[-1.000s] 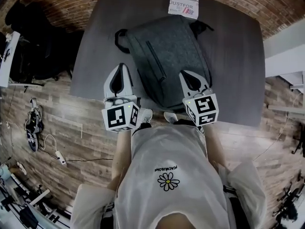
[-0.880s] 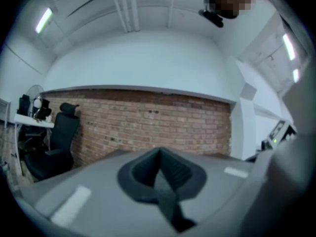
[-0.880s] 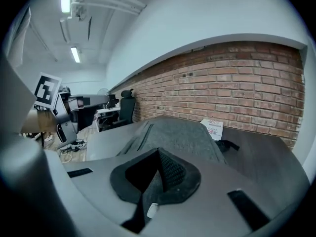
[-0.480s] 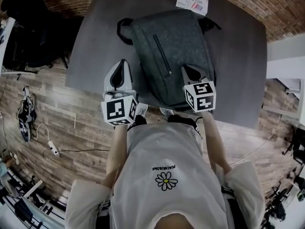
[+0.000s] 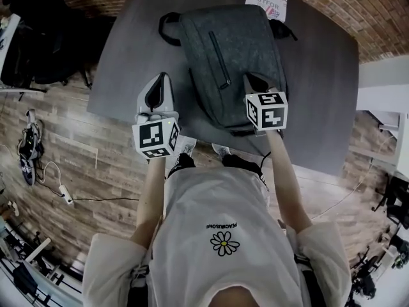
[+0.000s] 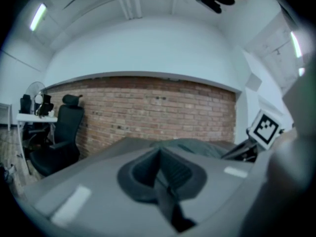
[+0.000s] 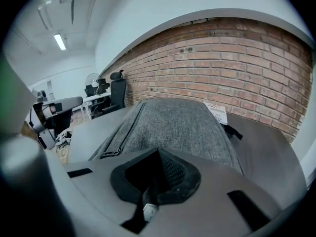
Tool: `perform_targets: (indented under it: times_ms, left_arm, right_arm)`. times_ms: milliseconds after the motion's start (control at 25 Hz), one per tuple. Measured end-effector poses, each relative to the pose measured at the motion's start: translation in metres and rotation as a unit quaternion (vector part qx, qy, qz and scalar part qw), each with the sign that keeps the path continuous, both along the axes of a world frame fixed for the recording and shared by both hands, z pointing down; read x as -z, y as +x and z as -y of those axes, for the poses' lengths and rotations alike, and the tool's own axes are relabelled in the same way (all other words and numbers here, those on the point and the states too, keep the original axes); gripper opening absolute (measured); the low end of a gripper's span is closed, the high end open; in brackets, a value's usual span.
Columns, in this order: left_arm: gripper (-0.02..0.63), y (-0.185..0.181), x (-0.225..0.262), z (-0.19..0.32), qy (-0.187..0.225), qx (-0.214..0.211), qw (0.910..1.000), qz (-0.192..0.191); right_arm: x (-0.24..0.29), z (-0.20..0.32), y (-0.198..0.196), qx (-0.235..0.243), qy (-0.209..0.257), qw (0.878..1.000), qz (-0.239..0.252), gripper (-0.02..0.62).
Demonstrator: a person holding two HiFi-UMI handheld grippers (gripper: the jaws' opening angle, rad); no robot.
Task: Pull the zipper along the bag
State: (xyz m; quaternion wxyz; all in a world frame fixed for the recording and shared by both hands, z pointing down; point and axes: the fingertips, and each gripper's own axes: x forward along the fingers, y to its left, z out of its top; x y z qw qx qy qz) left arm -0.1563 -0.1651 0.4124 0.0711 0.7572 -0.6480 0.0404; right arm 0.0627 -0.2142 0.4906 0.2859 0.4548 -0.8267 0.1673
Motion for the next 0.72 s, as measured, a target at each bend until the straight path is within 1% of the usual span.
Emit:
perform_targets:
  times_ms: [120, 200, 280, 360, 400, 480, 560, 600, 680, 720]
  left_arm:
    - [0.0, -0.003, -0.011, 0.014, -0.005, -0.022, 0.9997, 0.011]
    - [0.0, -0.005, -0.023, 0.027, -0.013, -0.046, 0.9989, 0.004]
    - [0.0, -0.003, -0.037, 0.041, -0.028, -0.079, 0.9965, 0.003]
    - [0.0, 0.002, -0.052, 0.053, -0.043, -0.119, 0.9915, 0.027]
    - [0.0, 0.005, -0.06, 0.058, -0.051, -0.141, 0.9878, 0.043]
    - [0.033, 0.013, -0.075, 0.065, -0.066, -0.185, 0.9785, 0.064]
    - [0.073, 0.02, -0.087, 0.068, -0.078, -0.23, 0.9669, 0.078]
    - [0.095, 0.024, -0.094, 0.069, -0.084, -0.252, 0.9598, 0.09]
    - [0.098, 0.031, -0.106, 0.07, -0.097, -0.291, 0.9434, 0.126]
    - [0.098, 0.034, -0.112, 0.07, -0.104, -0.309, 0.9337, 0.149]
  right_arm:
    - [0.0, 0.01, -0.006, -0.004, -0.003, 1.0, 0.004, 0.0]
    - [0.0, 0.012, -0.008, -0.006, 0.002, 1.0, 0.004, 0.0]
    - [0.0, 0.012, -0.008, -0.008, 0.012, 1.0, -0.003, 0.0]
    - [0.0, 0.011, -0.008, -0.009, 0.019, 1.0, -0.011, 0.0]
    - [0.0, 0.011, -0.008, -0.009, 0.021, 1.0, -0.013, 0.0]
    - [0.0, 0.011, -0.007, -0.01, 0.02, 1.0, -0.013, 0.0]
    - [-0.001, 0.011, -0.007, -0.01, 0.016, 1.0, -0.011, 0.0]
    - [-0.001, 0.011, -0.007, -0.01, 0.013, 1.0, -0.008, 0.0]
    - [-0.001, 0.01, -0.006, -0.01, 0.009, 1.0, -0.004, 0.0]
    - [0.0, 0.01, -0.006, -0.011, 0.009, 1.0, -0.004, 0.0]
